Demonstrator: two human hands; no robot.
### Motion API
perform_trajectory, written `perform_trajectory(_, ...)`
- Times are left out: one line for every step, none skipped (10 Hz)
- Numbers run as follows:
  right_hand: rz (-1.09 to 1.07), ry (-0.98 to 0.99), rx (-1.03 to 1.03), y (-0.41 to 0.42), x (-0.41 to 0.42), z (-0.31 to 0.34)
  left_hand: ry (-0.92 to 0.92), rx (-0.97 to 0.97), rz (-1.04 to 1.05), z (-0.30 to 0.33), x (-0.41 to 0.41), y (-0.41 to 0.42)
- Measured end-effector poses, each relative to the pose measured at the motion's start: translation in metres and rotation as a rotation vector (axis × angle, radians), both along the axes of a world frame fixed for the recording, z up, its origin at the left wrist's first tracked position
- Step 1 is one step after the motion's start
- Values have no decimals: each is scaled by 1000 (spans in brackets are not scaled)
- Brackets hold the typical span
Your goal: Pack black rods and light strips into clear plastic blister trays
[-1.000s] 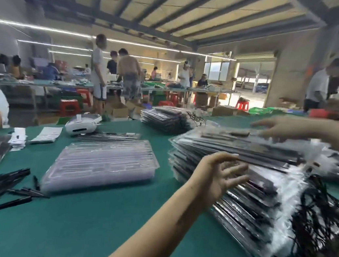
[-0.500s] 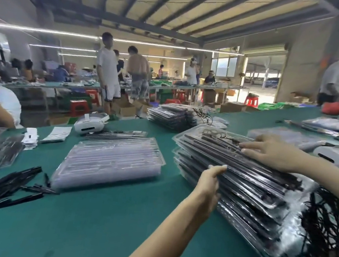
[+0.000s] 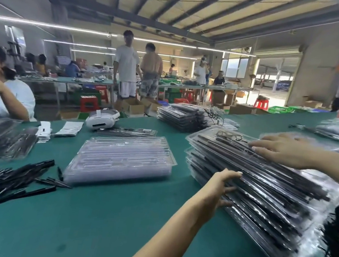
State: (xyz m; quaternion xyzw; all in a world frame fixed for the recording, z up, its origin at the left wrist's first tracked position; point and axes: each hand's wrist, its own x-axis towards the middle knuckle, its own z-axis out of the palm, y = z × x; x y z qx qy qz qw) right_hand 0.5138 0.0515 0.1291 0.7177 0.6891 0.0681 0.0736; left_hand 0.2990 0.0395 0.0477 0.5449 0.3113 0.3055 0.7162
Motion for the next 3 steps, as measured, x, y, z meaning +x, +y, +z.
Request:
perform_trajectory(-16,-29,-1,3,-3,2,2,-41,9,0,-1,-2)
perform_trajectory(-44,-26,0,3,-9,6,29,-50,1,-3,-4,-1)
perform_trajectory(-35,42,79,3,-15,12,38,51,67,-3,-20,-3)
